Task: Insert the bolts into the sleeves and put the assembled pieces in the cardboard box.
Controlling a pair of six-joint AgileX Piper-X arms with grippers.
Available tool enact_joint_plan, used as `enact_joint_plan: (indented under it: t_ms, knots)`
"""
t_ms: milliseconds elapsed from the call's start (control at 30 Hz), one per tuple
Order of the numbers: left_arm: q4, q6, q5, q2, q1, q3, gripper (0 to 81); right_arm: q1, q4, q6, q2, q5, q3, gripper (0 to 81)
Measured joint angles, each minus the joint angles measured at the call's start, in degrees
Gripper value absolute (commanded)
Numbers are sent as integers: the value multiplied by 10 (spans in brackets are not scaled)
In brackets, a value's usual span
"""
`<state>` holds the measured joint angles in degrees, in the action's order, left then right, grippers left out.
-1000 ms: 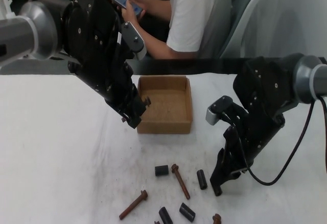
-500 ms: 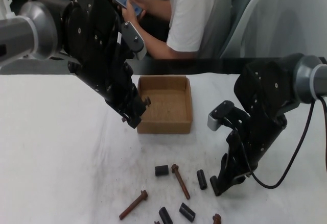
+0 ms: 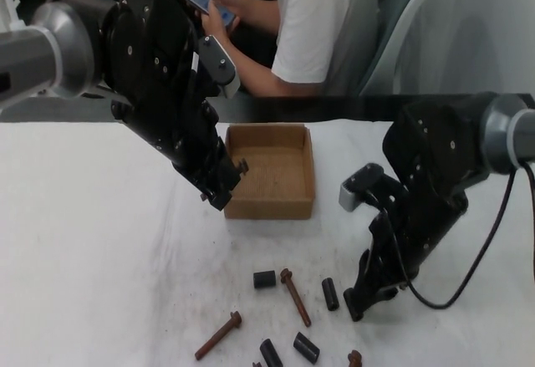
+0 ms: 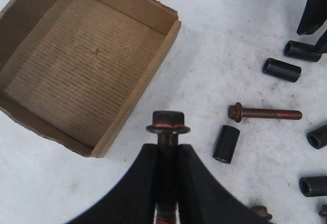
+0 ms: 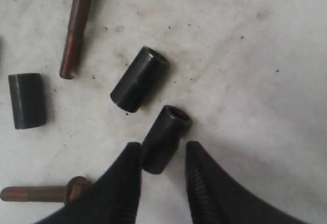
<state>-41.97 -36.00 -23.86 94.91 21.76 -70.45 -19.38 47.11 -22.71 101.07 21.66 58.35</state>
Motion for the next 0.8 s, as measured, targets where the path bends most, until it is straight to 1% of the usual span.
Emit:
enact_joint_plan:
  t_ms: [233, 600, 800]
  knots:
    - [0, 0, 0, 0, 0, 0, 2, 0, -7, 6, -2, 5, -32, 291]
    - [0, 0, -2, 0, 0, 0, 2, 0, -40, 48, -2, 30, -34, 291]
    - [0, 0, -2, 0, 0, 0, 2, 0, -46, 50, -2, 31, -26, 291]
